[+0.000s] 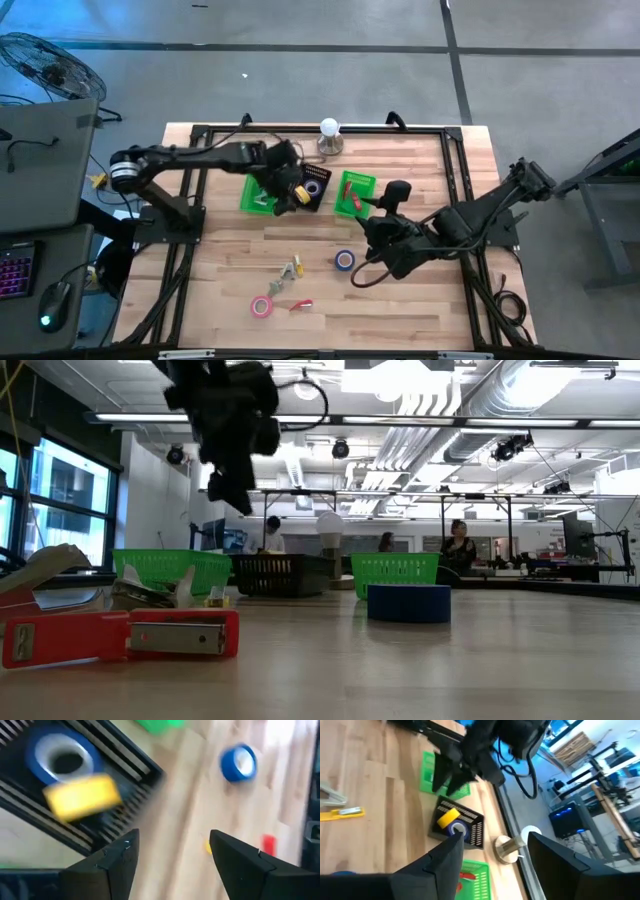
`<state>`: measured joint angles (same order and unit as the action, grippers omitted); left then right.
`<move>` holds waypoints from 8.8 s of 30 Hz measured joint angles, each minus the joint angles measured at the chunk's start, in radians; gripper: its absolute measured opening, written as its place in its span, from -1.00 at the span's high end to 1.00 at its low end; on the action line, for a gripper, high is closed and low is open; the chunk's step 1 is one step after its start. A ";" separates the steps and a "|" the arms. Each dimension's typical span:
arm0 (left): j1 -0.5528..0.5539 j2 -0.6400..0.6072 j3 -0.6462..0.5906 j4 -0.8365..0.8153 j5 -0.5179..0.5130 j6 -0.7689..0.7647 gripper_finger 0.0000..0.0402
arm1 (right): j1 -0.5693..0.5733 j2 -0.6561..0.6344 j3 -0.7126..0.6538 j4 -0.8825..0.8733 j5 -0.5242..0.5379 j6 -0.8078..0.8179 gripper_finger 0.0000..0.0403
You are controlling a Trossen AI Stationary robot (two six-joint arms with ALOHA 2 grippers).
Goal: Pick and place Stapler, Stapler remover, tape
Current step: Put the bottom gray staple remover into the left green bin, then put the gray staple remover into the left green bin
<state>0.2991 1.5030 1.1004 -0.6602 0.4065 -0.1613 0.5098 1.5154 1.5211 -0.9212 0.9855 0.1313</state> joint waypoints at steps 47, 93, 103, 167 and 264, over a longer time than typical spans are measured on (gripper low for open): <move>-0.863 0.207 0.000 0.029 -0.377 -1.129 -0.05 | 0.002 0.000 0.002 0.065 -0.305 0.000 -0.07; -0.387 0.237 0.586 -0.899 -0.610 -0.433 0.81 | 0.069 0.002 0.002 0.063 -0.301 -0.001 0.01; -0.024 0.233 0.439 -0.880 -0.419 -0.209 0.81 | 0.069 0.002 0.002 0.027 -0.308 0.025 0.01; -0.718 0.219 0.027 -0.018 -0.625 0.536 -0.36 | 0.066 0.002 0.001 0.070 -0.368 0.093 0.01; -0.114 0.056 -0.035 -0.335 -0.620 0.150 -0.41 | 0.067 0.002 0.001 0.123 -0.473 0.088 0.01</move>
<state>0.1854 1.5585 1.0650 -0.9949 -0.2140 -0.0117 0.5766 1.5173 1.5223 -0.7986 0.5127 0.2191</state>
